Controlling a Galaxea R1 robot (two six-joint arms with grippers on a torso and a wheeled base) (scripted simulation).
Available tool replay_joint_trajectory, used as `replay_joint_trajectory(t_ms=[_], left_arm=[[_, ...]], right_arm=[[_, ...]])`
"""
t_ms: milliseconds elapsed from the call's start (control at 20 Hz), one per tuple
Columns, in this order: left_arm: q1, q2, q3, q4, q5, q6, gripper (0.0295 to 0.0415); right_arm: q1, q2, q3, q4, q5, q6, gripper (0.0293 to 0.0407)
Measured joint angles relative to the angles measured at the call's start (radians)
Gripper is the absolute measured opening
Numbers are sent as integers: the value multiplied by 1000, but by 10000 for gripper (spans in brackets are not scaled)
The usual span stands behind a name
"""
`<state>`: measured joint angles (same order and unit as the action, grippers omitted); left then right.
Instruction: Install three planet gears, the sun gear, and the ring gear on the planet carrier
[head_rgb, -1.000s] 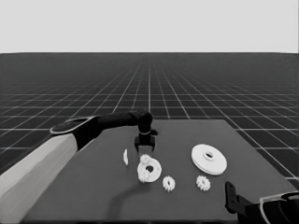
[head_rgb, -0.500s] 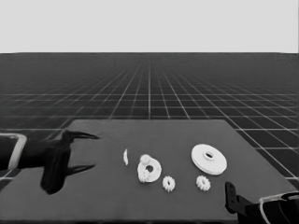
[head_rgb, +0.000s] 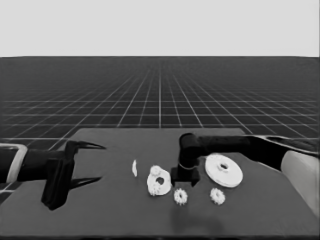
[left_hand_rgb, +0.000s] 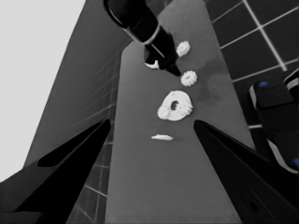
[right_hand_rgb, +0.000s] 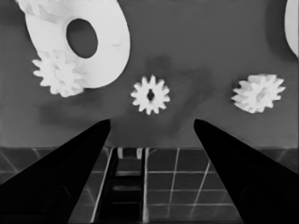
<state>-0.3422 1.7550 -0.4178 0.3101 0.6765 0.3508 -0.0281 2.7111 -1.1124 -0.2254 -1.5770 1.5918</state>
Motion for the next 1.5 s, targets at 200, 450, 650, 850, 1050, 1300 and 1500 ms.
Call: replay_joint_trajectory(t_ms=[200,450,650,850,1050,1300,1500], left_arm=[[0,0,0,0,0,0,385],[0,0,0,0,0,0,385],[0,0,0,0,0,0,385],[0,0,0,0,0,0,385],[0,0,0,0,0,0,385],[0,0,0,0,0,0,385],[0,0,0,0,0,0,385]], right_arm=[[-210,23,-121,-205,32,-83,385],[-232,29,-145,-227,43,-97,385],[-233,29,-146,-229,43,-98,312],[-233,29,-146,-229,44,-98,312],[-158,12,-70,-146,11,-48,312],[-10,4,-11,-8,1,0,312],[-1,4,-10,1,1,2,312]])
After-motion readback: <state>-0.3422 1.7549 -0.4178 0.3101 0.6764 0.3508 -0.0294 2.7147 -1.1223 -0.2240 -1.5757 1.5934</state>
